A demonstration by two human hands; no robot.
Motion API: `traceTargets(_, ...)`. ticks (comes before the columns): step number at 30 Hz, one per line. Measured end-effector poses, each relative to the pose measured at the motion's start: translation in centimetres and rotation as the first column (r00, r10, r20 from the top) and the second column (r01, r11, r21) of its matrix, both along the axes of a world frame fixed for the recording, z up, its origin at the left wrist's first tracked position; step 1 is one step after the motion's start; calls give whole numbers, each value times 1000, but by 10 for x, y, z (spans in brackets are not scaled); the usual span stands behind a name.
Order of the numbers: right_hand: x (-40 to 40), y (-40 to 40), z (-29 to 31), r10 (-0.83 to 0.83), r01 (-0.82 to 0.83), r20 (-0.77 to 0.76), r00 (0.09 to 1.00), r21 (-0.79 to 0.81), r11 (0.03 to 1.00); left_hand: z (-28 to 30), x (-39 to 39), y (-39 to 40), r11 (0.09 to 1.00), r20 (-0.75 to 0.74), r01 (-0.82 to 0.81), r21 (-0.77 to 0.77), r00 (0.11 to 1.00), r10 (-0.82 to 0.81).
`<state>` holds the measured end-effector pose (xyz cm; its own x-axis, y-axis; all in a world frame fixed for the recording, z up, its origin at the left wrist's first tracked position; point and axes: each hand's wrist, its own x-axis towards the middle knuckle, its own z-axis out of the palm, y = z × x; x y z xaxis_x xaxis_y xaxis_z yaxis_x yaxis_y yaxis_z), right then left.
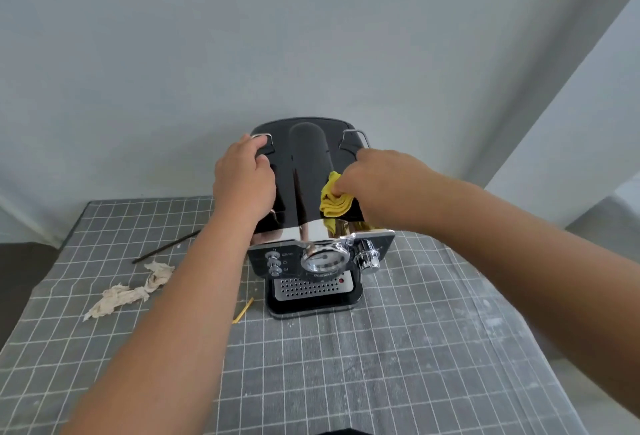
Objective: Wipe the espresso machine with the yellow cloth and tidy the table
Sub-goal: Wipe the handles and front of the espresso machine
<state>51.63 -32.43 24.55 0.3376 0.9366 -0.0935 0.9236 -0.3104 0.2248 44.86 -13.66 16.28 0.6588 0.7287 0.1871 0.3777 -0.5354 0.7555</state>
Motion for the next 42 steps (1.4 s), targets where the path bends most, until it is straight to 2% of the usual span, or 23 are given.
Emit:
traceTargets(5,-7,-36,-8,148,-149,39,988,16,989,-4,1,3,999,19,-6,-35,1000,6)
traceTargets(7,-5,-55,-25,158,-159,20,987,149,976,-4,2,3,999,23,-9,-43,1000,10)
traceTargets(8,-3,-64,-37,155,-151,6,988,270,951,-4,2,3,999,21,-12,-40,1000,12)
traceTargets(10,-2,-81,-61,118,-78,-53,992,488,869,-3,2,2,999,19,-15,-32,1000,16)
traceTargets(13,-9,-94,-81,40,96,-194,980,643,760,-2,1,0,999,6,-25,-25,1000,26)
traceTargets(15,-14,-90,-88,-4,210,-287,958,689,694,0,1,-1,999,-12,-35,-5,999,35)
traceTargets(19,-23,-73,-99,-153,389,-371,916,730,562,2,0,-2,999,-28,-42,-17,999,41)
traceTargets(22,-30,-64,-101,-185,413,-372,909,757,506,2,-1,-2,999,-37,-43,-16,998,42)
traceTargets(28,-48,-39,-98,-171,344,-299,939,778,526,2,0,-3,999,-15,-32,-27,999,32)
traceTargets(35,-37,-66,-105,-105,297,-289,952,777,555,1,-2,-2,999,-6,-21,-34,1000,21)
traceTargets(39,5,-75,-106,-181,440,-422,889,673,594,3,-2,-3,1000,-21,-20,-11,1000,20)
traceTargets(42,36,-61,-103,-164,420,-433,886,603,678,4,-3,-3,1000,-34,-7,-7,999,7)
